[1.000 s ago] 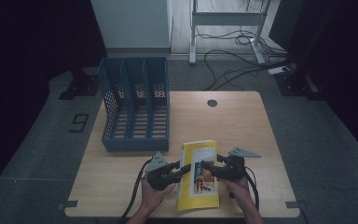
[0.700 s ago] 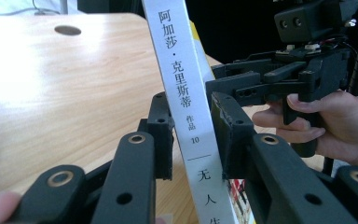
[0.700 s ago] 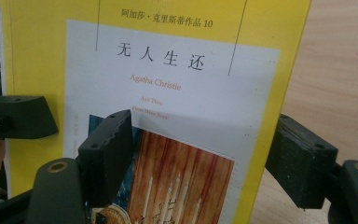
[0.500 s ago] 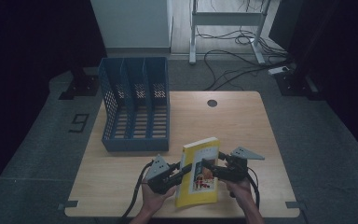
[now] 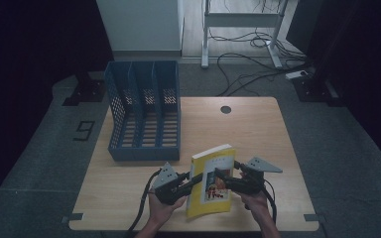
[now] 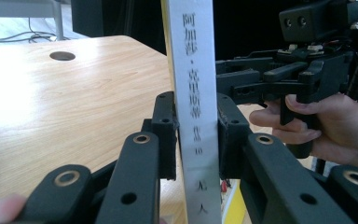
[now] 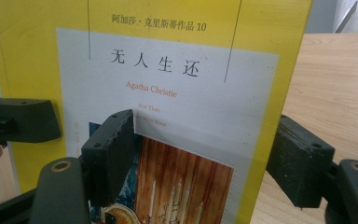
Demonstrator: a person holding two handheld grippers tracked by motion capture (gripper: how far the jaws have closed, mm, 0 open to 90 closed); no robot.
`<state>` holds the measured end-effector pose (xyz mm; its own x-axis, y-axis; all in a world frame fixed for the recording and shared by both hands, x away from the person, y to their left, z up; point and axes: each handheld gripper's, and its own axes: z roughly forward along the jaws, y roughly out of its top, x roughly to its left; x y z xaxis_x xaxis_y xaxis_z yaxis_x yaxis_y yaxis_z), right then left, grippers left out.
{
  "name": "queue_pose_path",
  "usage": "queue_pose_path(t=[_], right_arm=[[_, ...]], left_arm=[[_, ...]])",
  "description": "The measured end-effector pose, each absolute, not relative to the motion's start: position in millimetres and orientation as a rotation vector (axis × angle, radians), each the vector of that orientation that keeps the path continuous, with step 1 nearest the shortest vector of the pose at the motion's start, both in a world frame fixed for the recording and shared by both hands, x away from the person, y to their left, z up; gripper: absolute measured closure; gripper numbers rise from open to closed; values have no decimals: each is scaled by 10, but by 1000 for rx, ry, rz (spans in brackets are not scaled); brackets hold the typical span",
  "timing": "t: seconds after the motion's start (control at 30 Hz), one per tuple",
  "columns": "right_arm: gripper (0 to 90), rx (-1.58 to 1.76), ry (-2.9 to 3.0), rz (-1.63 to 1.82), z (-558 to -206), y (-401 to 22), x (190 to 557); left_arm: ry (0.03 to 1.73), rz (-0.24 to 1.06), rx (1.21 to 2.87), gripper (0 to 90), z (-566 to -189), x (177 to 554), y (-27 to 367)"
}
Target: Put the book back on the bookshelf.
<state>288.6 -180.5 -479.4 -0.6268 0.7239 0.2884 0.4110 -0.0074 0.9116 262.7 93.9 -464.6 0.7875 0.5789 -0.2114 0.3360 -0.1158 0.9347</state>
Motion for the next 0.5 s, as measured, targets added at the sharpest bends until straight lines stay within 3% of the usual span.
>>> queue_pose_path(t=[0.5], right_arm=[[284,1106,2005,1690,-4704,-1744,2802]], left_arm=[[691,264,1716,750,-4601,2554,917]])
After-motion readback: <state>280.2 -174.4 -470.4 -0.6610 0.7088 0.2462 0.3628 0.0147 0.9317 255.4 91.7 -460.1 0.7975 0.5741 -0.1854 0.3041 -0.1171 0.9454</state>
